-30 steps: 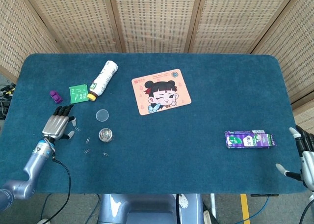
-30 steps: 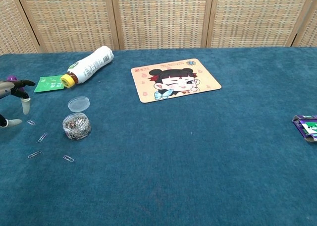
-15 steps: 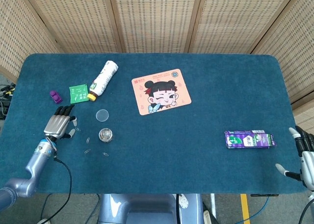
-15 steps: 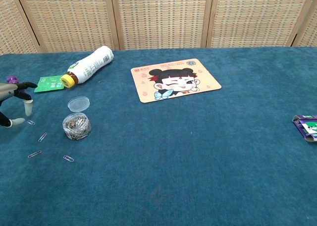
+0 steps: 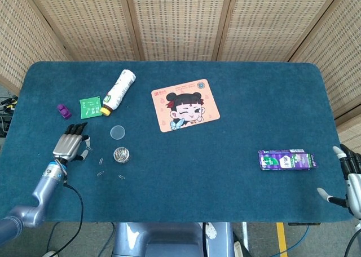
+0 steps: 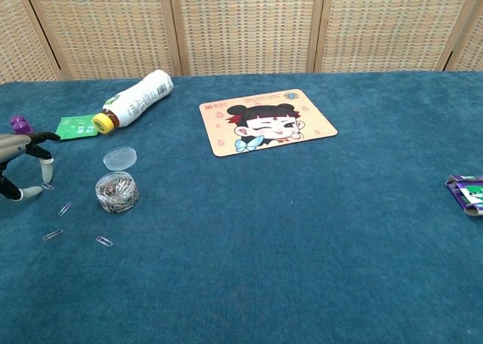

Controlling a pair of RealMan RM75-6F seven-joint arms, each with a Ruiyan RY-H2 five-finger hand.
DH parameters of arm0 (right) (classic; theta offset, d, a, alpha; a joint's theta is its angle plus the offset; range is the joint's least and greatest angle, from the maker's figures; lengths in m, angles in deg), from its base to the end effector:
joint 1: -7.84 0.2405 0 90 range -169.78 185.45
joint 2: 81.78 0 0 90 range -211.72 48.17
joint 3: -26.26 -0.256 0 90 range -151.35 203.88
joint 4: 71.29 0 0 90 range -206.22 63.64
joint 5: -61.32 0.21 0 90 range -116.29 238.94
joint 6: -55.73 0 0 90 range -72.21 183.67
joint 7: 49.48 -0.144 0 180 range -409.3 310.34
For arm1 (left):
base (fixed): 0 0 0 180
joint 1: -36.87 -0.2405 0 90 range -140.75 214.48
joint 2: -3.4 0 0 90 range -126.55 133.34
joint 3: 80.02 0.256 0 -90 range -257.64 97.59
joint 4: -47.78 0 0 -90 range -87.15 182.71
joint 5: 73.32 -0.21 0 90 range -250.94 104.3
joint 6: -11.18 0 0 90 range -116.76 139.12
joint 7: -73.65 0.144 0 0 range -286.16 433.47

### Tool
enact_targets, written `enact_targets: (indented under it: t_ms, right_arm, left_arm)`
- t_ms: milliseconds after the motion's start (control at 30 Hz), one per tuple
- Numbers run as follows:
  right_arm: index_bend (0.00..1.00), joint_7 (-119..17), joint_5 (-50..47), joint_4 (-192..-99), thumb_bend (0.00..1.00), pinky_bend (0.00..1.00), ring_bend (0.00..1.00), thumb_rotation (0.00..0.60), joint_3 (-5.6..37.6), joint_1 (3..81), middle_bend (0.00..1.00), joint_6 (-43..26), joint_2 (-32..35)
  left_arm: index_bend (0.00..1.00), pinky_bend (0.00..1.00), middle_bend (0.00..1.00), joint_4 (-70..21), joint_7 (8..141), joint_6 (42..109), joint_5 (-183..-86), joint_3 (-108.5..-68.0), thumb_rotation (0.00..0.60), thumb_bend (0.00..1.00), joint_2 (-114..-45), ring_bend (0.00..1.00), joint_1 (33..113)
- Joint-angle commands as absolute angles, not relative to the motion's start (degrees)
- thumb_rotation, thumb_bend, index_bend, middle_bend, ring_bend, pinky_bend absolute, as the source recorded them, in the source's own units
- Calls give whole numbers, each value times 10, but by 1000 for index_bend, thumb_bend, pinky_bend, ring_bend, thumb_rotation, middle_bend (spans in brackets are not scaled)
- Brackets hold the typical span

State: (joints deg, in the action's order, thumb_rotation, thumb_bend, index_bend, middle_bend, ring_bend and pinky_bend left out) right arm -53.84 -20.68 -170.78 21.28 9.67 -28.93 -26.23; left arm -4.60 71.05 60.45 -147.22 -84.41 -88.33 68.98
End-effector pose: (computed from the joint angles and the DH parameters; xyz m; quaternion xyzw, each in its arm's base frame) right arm -0.3107 -0.1709 0.2021 0.5479 -0.4210 0.3904 0.6084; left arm -0.3241 0.3469 0.0129 -0.7055 -0.4202 -0.2557 0.5102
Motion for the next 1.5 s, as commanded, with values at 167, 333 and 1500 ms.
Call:
enact_targets:
  t_ms: [167,333,1500]
  right_arm:
    - [0,-538,-206,-1707,0,0,0,600,213,97,0,-288,-262]
    - [0,-538,-205,-1706,0,0,0,600,213,97,0,-288,-262]
    - [0,-554,-208,-1707,0,0,0,600,212,95,0,-291,-267]
  left_arm:
    - [506,0,0,-34,709,602,-1474,-845,600,390,-892,0,691]
    - [506,0,0,-28,707,600,-1476,-844,600,390,-897,0,691]
    - [707,0,0,-235,706,728,-1562,-860,600,475,-794,0,689]
